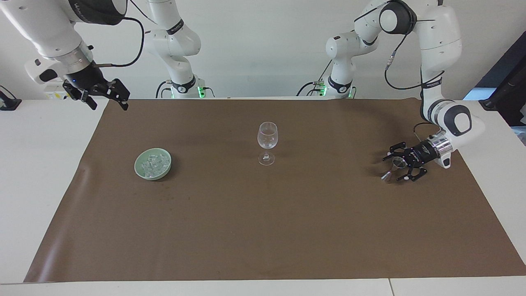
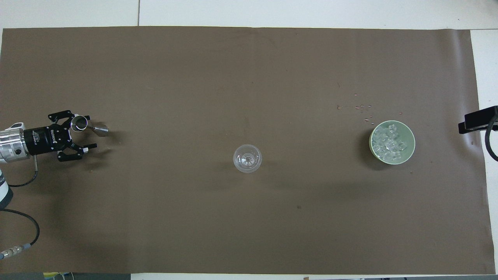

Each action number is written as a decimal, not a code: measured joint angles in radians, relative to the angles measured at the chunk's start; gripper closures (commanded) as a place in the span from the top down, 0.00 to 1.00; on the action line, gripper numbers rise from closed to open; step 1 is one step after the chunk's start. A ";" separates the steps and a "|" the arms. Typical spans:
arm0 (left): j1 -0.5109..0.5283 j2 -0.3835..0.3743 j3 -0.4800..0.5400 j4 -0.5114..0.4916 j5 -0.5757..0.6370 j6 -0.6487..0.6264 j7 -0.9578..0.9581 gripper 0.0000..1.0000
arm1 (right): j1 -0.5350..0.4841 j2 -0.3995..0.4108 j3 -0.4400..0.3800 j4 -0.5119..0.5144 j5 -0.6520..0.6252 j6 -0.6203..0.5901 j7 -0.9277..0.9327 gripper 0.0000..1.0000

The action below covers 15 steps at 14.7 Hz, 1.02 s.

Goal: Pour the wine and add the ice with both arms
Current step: 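Lift the jigger with the left gripper and carry it toward the glass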

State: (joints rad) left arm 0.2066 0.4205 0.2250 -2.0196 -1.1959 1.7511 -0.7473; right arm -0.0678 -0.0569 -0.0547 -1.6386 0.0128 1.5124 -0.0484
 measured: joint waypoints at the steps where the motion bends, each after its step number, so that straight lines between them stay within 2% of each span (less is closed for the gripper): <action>1: 0.000 -0.002 0.000 -0.001 -0.009 -0.001 0.000 0.99 | 0.000 0.000 0.000 0.000 0.000 0.000 0.000 1.00; 4: 0.000 -0.005 -0.001 -0.002 -0.048 -0.004 0.001 0.99 | 0.000 0.000 0.000 0.000 0.000 0.000 0.000 1.00; 15: -0.004 -0.005 -0.003 -0.006 -0.066 0.003 0.001 0.95 | 0.000 0.000 0.000 0.000 0.000 0.000 0.000 1.00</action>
State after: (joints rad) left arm 0.2022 0.4150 0.2218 -2.0252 -1.2624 1.7539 -0.7461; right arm -0.0678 -0.0569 -0.0547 -1.6386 0.0128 1.5124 -0.0484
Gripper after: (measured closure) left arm 0.040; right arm 0.000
